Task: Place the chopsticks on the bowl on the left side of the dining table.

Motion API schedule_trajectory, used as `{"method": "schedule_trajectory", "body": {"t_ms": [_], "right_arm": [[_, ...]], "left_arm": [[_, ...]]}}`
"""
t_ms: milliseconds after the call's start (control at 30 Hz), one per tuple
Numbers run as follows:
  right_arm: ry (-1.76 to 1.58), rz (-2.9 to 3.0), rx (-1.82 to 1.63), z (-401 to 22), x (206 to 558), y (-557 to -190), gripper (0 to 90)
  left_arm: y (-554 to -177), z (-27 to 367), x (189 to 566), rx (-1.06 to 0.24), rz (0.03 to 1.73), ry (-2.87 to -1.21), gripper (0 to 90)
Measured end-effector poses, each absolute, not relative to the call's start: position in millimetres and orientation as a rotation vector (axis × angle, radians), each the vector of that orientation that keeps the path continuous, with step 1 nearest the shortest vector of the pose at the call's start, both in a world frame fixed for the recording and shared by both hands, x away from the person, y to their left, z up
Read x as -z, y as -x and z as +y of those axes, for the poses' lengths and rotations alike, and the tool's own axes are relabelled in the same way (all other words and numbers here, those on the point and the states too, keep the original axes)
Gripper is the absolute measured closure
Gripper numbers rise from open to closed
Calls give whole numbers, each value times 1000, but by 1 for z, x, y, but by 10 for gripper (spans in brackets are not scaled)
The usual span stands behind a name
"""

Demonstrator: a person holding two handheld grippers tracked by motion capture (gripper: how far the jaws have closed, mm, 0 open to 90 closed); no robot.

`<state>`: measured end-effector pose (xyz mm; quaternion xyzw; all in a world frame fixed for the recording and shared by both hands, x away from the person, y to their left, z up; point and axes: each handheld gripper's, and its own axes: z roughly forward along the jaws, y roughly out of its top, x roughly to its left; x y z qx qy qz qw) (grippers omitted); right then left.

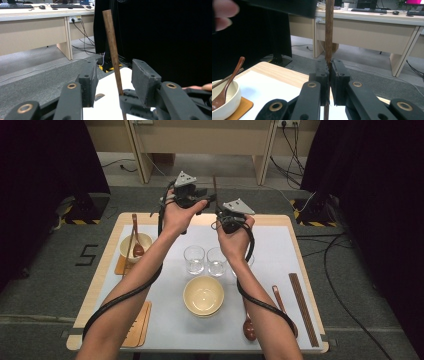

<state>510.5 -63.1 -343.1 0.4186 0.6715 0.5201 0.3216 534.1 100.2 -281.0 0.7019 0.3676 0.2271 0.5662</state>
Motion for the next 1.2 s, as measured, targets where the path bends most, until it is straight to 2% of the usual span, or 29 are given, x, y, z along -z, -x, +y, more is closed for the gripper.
{"method": "schedule_trajectory", "body": {"t_ms": [300,533,767,833,967,1200], "right_arm": [[-1080,1767,-1368,-58,342,-508,854],[-1064,1767,-1368,-57,340,-507,854],[-1061,1767,-1367,-56,339,-508,851],[-1049,1772,-1365,-55,338,-508,818],[-1046,1773,-1367,-55,336,-503,682],[-1033,1816,-1317,-57,334,-499,628]], "left_arm": [[-541,95,283,-513,874,-1649,672],[-542,96,280,-507,865,-1637,799],[-539,97,279,-497,853,-1626,834],[-539,97,278,-518,853,-1626,835],[-538,101,276,-537,851,-1623,834],[-535,111,274,-588,854,-1617,834]]}}
